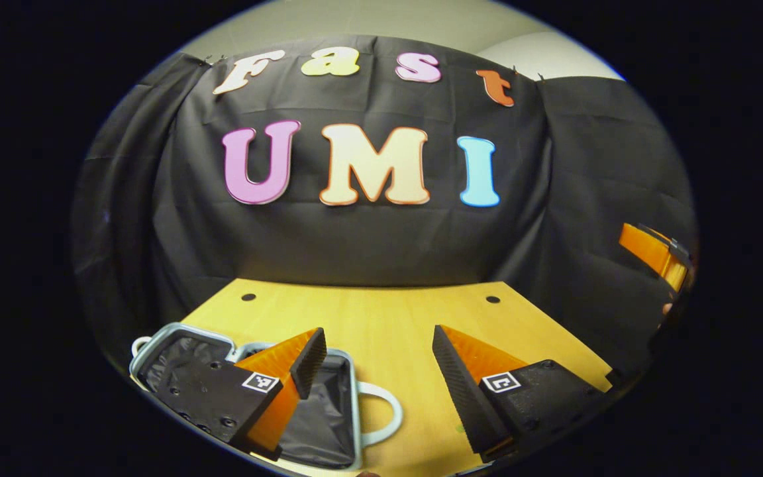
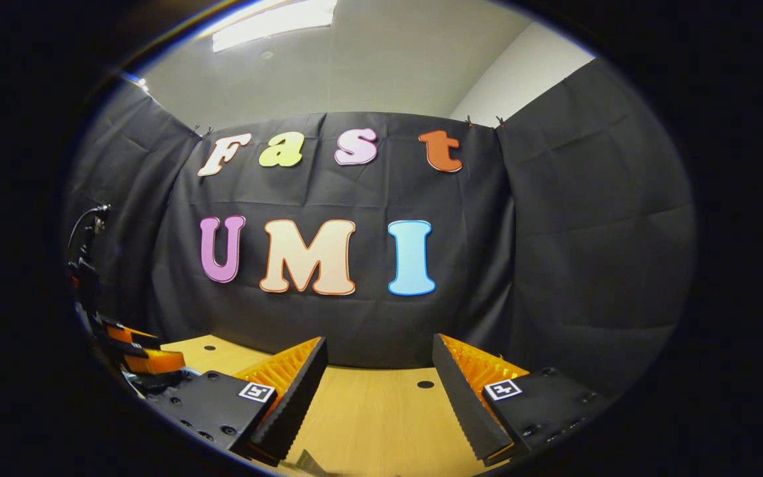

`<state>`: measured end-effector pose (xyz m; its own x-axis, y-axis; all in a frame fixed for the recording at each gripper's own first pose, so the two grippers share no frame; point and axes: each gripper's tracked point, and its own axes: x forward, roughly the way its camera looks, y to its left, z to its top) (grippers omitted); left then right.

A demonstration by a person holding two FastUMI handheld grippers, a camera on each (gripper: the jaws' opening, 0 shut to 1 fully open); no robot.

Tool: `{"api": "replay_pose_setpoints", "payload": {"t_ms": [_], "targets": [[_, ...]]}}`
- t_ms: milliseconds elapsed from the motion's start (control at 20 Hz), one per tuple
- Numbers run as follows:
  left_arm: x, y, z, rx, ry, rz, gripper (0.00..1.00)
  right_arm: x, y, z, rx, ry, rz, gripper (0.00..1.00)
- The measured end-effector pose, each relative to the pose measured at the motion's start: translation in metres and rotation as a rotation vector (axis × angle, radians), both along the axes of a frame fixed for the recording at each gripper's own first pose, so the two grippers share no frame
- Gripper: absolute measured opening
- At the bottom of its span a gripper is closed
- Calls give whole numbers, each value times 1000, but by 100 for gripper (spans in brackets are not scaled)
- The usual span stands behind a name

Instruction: First open the suitcase, pack the skin care products into it, and then close the suitcase.

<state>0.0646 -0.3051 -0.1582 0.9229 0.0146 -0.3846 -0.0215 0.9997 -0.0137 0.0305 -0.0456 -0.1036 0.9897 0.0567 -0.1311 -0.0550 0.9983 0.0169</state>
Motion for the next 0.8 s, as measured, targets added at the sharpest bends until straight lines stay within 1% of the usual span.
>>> {"api": "replay_pose_setpoints", "payload": {"t_ms": [200, 350, 550, 700, 800], "targets": [[-17, -44, -45, 15, 97, -46, 95, 1, -17, -1, 10, 1, 13, 98], [-32, -71, -72, -16, 151, -74, 95, 3, -26, -2, 6, 4, 17, 98], [-44, -95, -103, -27, 215, -106, 95, 1, -36, -9, -10, 25, 22, 98], [-47, -109, -132, -65, 261, -114, 87, -4, -43, -18, -30, 55, 31, 98], [-47, -117, -149, -71, 283, -115, 83, -6, -50, -22, -55, 72, 26, 98]]}}
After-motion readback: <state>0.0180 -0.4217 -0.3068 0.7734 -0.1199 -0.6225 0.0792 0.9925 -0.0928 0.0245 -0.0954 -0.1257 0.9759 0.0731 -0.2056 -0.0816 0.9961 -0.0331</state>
